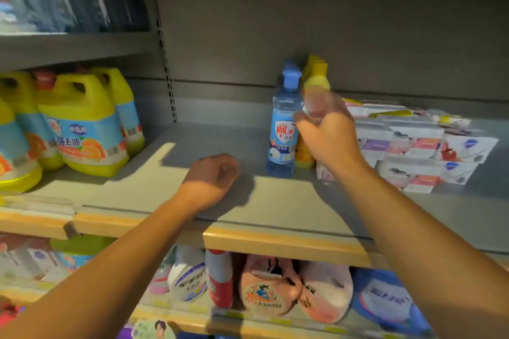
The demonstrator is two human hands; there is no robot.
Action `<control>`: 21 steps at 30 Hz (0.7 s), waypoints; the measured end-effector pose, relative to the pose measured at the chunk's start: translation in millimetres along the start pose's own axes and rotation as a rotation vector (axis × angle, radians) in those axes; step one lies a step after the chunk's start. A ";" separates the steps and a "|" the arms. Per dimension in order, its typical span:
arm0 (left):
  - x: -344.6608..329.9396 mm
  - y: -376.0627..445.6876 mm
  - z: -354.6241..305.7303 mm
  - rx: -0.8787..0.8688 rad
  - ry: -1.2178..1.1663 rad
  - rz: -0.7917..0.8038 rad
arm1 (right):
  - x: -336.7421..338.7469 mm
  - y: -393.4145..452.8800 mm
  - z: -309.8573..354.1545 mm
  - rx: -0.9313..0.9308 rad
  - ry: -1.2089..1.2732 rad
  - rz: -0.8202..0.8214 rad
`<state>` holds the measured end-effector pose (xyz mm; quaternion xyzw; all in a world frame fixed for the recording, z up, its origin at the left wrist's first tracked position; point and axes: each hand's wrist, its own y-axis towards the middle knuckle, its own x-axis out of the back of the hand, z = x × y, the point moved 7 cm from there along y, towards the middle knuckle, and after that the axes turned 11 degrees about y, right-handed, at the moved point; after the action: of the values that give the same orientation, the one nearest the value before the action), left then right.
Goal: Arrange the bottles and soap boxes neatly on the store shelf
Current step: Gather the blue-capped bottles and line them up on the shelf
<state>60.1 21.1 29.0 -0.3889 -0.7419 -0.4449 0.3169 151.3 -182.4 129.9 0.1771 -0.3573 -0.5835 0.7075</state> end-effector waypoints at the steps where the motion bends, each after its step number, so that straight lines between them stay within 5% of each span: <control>1: -3.1 7.6 -0.2 0.006 -0.066 -0.017 | -0.3 16.2 6.7 0.050 -0.047 -0.043; 9: -20.7 64.6 -33.6 -0.008 -0.505 -0.032 | -39.2 73.6 16.1 0.126 -0.386 0.167; 21: -53.8 67.9 -36.4 -0.102 -0.738 0.313 | -31.3 59.6 39.0 0.102 0.113 0.107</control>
<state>149.7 -7.3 27.8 -0.6459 -0.7146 -0.2583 0.0735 163.2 -130.9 187.0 0.2262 -0.3548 -0.5150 0.7468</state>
